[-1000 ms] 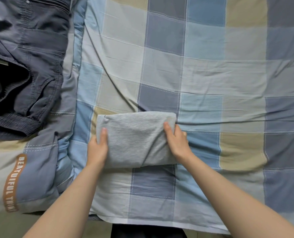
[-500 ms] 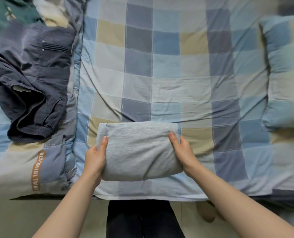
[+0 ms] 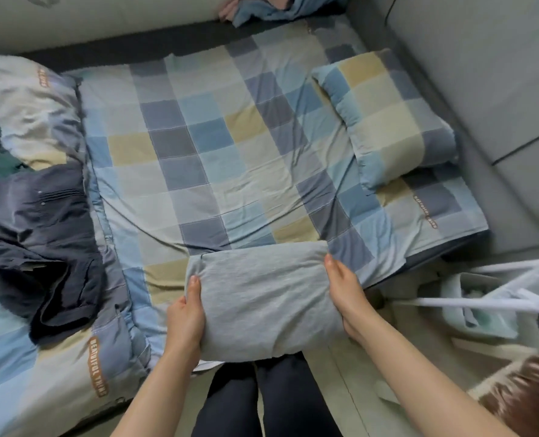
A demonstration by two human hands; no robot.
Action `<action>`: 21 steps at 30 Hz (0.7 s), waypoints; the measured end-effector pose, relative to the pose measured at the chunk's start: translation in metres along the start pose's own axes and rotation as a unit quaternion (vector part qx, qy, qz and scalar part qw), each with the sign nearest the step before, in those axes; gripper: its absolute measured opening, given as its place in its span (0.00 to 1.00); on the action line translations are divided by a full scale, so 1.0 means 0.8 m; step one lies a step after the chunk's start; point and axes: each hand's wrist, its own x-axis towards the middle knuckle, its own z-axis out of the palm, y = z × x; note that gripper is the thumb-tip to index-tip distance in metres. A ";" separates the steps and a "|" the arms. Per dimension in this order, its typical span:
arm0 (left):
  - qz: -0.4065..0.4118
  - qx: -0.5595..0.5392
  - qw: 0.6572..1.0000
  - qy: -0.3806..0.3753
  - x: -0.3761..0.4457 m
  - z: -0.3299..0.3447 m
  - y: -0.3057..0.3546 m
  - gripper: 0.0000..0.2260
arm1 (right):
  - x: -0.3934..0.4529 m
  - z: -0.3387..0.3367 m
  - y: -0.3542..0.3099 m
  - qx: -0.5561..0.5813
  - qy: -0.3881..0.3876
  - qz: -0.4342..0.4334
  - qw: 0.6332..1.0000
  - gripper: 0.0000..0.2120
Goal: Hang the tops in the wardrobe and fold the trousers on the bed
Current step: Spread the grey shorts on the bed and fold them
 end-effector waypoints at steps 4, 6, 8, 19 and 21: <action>0.053 0.063 0.995 -0.059 -0.048 -0.013 0.008 0.20 | -0.094 -0.022 0.043 0.078 0.093 0.014 0.993 0.17; 0.061 0.090 0.990 -0.089 -0.072 -0.015 0.006 0.19 | -0.135 -0.029 0.068 0.128 0.130 0.024 0.983 0.16; 0.055 0.105 0.985 -0.125 -0.098 -0.011 0.002 0.19 | -0.171 -0.041 0.089 0.174 0.172 0.038 0.969 0.16; 0.047 0.300 0.887 -0.347 -0.262 0.086 -0.059 0.31 | -0.368 -0.156 0.232 0.326 0.341 0.067 0.880 0.17; 0.069 0.334 0.856 -0.389 -0.308 0.114 -0.085 0.22 | -0.404 -0.182 0.271 0.346 0.377 0.069 0.856 0.17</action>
